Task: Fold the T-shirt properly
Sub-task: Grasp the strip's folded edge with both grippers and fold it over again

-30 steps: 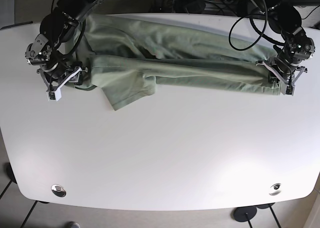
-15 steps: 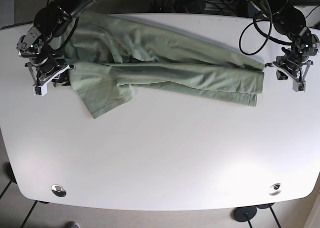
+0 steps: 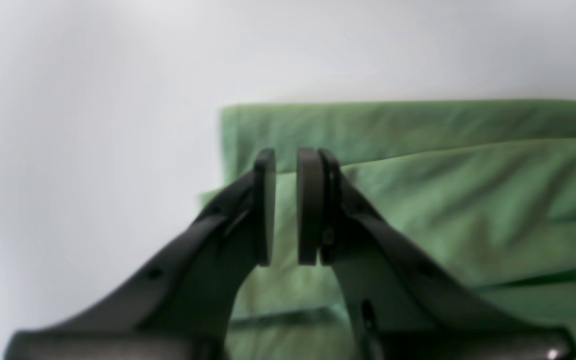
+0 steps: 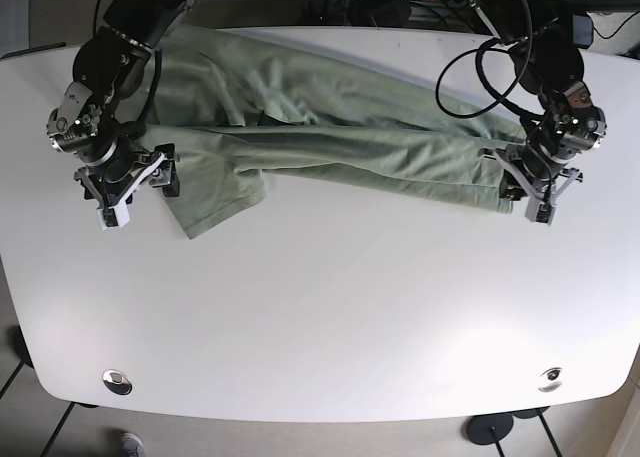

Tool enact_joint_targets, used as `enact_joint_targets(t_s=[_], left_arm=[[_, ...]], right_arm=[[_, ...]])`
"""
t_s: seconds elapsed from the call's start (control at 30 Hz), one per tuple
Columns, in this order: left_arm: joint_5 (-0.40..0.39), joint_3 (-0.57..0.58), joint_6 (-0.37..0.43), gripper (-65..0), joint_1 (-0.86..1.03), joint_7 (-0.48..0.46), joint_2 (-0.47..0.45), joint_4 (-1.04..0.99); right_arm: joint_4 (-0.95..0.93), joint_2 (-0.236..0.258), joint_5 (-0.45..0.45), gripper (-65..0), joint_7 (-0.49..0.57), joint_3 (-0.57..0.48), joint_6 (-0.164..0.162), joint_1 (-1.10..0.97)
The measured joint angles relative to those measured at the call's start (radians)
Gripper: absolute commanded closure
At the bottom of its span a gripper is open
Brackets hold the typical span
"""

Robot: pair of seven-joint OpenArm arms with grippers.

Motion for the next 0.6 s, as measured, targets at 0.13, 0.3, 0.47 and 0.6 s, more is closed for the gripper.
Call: enact_joint_targets(t_s=[0.13,0.3,0.47,0.6], left_arm=[[-0.004,0.065,0.001,-6.8,-0.039,-0.015,0.027,-0.067],[-0.003,0.052,-0.002,-6.8,-0.053,-0.014,0.021,-0.215],[-0.028,-0.049,-0.003,-6.8,-0.055,-0.03,-0.013,-0.26],[-0.037,-0.082,-0.003,-6.8,-0.024,-0.039,-0.053,-0.257]], right_arm=[[-0.135,0.009,-0.01,-50.1,0.043,0.0,-0.003,0.047],[-0.35,0.05,0.001,-50.1,0.173,-0.034,-0.003,0.09],[-0.37,0.051,0.007,-48.4,0.227,-0.163,-0.008,0.077],[-0.34,-0.02,0.022,-24.7,0.228,-0.237,0.0,0.05]])
